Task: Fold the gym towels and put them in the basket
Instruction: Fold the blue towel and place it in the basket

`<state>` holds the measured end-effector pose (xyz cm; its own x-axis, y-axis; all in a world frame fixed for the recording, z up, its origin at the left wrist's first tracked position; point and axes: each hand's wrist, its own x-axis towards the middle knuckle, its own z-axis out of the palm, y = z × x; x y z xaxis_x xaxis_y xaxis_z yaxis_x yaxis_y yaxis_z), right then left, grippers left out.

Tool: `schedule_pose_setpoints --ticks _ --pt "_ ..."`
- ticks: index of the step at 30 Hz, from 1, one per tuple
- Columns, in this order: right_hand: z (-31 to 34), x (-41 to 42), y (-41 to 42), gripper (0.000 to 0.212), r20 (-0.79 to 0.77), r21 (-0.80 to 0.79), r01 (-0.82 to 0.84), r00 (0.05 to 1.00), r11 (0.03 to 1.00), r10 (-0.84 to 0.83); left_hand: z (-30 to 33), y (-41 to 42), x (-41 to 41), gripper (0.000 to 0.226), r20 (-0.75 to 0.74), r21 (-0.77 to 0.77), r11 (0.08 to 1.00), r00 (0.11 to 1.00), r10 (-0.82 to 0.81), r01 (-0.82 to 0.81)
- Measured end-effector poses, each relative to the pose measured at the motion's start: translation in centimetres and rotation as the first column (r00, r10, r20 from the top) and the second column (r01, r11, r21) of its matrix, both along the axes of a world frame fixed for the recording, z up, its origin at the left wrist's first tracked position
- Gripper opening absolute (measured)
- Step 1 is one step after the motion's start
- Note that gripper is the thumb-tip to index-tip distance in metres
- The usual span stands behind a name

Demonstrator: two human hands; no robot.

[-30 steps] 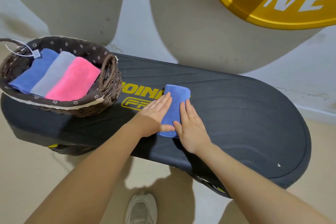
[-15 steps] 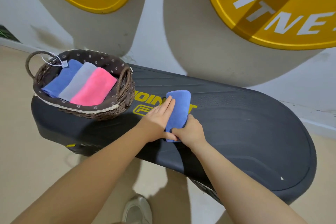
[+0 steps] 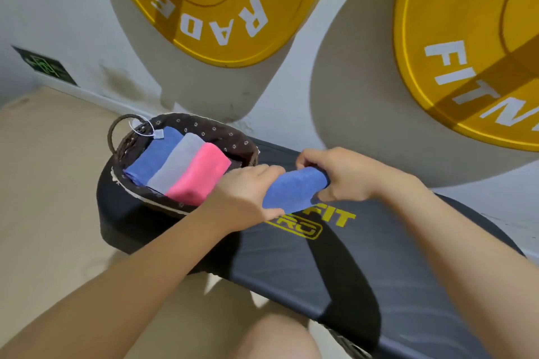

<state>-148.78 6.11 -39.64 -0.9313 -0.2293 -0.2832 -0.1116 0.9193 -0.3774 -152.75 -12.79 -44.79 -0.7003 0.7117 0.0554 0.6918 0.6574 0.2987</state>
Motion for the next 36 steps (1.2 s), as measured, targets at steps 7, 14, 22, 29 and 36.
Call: schedule_pose_setpoints --ticks 7,14,22,29,36 --pt "0.9 -12.3 -7.1 0.045 -0.133 0.03 -0.156 0.978 0.987 0.158 0.2 -8.0 -5.2 0.059 0.213 0.279 0.872 0.911 0.353 -0.403" --pt "-6.0 -18.6 -12.4 0.046 0.06 0.299 -0.289 0.957 0.909 0.285 -5.8 -9.7 -6.9 0.077 0.358 0.179 0.858 0.844 0.398 -0.481" --pt "-9.7 -18.7 -13.6 0.041 0.125 0.422 -0.112 0.99 0.899 0.065 -6.9 -9.3 -7.7 0.078 0.048 -0.12 0.908 0.911 0.41 -0.402" --pt "-9.3 -15.5 -15.7 0.042 0.026 0.209 0.371 0.923 0.905 -0.384 -8.3 -8.5 -9.0 0.088 0.053 -0.288 0.845 0.874 0.484 -0.45" --pt "-11.2 -12.3 -17.8 0.082 0.496 -0.436 0.783 0.621 0.445 -0.607 -6.3 -10.1 -11.2 0.032 0.576 -0.08 0.873 0.693 0.434 -0.481"
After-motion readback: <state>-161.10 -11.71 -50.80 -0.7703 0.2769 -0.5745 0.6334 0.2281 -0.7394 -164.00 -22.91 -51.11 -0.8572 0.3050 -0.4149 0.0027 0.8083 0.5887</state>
